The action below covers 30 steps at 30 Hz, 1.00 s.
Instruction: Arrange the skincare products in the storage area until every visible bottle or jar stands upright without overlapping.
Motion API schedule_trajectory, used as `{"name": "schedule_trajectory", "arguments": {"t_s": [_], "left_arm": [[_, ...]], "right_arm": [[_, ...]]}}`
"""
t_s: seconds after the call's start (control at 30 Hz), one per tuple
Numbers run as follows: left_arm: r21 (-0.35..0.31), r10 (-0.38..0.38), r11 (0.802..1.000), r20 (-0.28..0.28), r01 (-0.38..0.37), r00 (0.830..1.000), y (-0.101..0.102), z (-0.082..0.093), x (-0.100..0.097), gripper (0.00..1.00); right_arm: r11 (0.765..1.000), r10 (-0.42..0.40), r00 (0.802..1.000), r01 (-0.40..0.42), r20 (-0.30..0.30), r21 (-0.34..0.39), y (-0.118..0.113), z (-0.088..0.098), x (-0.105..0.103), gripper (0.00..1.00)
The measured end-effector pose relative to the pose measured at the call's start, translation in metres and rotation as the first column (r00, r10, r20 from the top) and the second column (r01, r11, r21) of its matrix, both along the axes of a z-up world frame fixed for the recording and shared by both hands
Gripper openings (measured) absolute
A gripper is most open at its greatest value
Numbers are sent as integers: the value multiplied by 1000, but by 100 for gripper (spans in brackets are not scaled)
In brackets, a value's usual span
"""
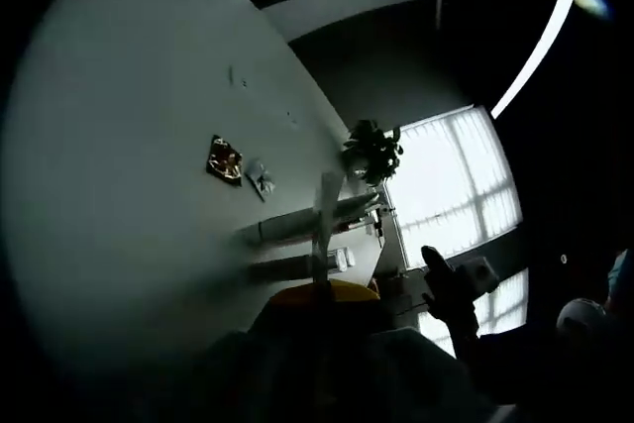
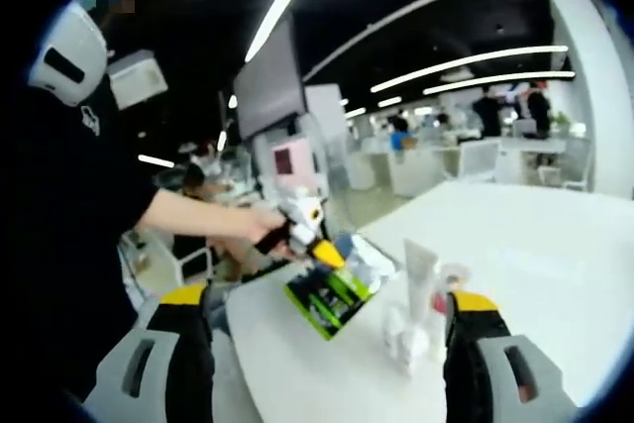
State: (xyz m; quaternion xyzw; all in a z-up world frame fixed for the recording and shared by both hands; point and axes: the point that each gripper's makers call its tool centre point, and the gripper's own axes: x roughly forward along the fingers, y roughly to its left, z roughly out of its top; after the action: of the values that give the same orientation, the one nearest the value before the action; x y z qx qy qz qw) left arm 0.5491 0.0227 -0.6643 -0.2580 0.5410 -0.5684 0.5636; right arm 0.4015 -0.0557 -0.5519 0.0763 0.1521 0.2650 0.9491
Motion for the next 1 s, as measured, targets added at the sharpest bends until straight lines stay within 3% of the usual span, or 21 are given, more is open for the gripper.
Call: {"name": "schedule_trajectory", "arguments": {"t_s": [0.3, 0.5, 1.0], "left_arm": [[79, 15, 997, -27, -12, 1000, -12, -43, 10, 0], [116, 12, 993, -41, -7, 999, -17, -61, 12, 0], [158, 24, 987, -84, -11, 996, -25, -90, 19, 0]], "right_arm": [[1000, -10, 1000, 10, -26, 8, -4, -7, -1, 94], [1000, -4, 999, 5, -32, 17, -7, -8, 0, 90], [999, -25, 998, 27, -53, 42, -13, -18, 3, 91]]}}
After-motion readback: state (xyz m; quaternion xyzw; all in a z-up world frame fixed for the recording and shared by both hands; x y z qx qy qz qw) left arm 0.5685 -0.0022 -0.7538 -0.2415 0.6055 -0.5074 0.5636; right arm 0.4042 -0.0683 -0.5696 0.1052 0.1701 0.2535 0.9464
